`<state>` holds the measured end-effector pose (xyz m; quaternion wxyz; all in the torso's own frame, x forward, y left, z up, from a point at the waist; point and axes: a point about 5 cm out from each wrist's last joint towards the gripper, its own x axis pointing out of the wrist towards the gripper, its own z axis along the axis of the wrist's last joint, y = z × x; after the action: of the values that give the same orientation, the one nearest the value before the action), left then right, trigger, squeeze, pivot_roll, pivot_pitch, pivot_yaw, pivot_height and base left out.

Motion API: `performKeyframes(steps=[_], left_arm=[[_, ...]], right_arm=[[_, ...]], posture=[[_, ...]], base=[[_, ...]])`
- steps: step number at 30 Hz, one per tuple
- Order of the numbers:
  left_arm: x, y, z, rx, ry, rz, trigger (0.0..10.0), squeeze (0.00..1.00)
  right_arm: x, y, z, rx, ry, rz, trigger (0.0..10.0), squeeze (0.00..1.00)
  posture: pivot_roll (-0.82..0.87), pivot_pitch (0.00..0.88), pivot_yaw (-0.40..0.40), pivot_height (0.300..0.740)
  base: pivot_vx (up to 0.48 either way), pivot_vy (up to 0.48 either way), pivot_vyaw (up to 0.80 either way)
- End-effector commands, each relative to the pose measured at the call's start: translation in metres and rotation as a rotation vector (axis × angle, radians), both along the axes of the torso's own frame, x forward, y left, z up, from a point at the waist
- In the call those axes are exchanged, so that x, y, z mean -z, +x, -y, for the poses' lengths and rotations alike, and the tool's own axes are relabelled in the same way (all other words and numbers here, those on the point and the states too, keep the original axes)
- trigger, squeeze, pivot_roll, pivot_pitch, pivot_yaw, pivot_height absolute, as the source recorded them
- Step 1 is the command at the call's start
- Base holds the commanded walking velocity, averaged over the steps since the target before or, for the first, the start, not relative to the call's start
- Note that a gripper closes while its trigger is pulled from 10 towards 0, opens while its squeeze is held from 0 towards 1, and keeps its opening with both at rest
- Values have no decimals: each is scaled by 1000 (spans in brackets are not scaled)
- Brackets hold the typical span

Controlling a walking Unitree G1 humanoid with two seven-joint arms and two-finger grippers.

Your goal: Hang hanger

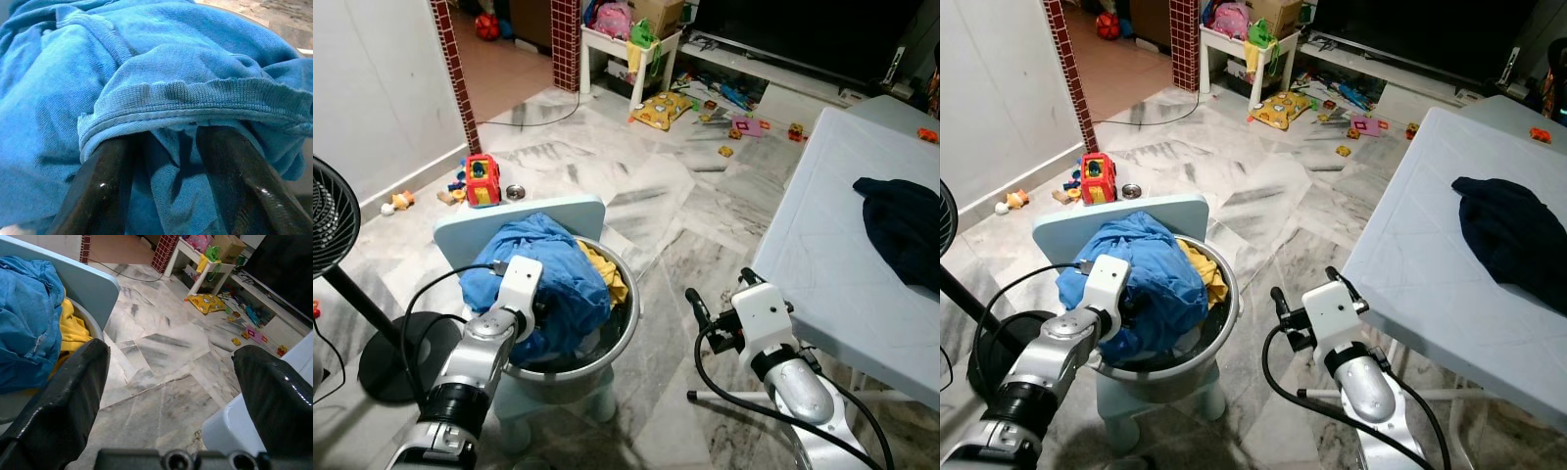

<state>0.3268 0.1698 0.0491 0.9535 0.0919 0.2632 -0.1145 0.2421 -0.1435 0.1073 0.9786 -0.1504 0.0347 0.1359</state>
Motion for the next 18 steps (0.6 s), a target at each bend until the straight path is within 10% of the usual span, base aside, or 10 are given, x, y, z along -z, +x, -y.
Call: performKeyframes(steps=[1, 2, 3, 4, 18], left_arm=[[0, 4, 7, 24, 7, 9, 10000, 0], [1, 5, 7, 20, 6, 5, 4039, 0], [2, 5, 6, 19, 8, 3, 4039, 0], [2, 6, 7, 13, -6, 5, 0, 0], [12, 4, 11, -5, -52, -4, 0, 0]], right_arm=[[-3, -2, 3, 4, -11, 5, 10000, 0], [-3, -2, 3, 5, -12, 4, 10000, 0], [-3, -3, 3, 5, -12, 4, 10000, 0], [-2, -3, 2, 4, -11, 2, 10000, 0], [-1, -3, 2, -4, -15, -4, 10000, 0]], posture=[[53, 61, -121, 740], [46, 61, -120, 740], [46, 61, -120, 740], [45, 61, -119, 740], [46, 58, -121, 740]], base=[[0, 0, 0], [0, 0, 0], [0, 0, 0], [0, 0, 0], [0, 0, 0]])
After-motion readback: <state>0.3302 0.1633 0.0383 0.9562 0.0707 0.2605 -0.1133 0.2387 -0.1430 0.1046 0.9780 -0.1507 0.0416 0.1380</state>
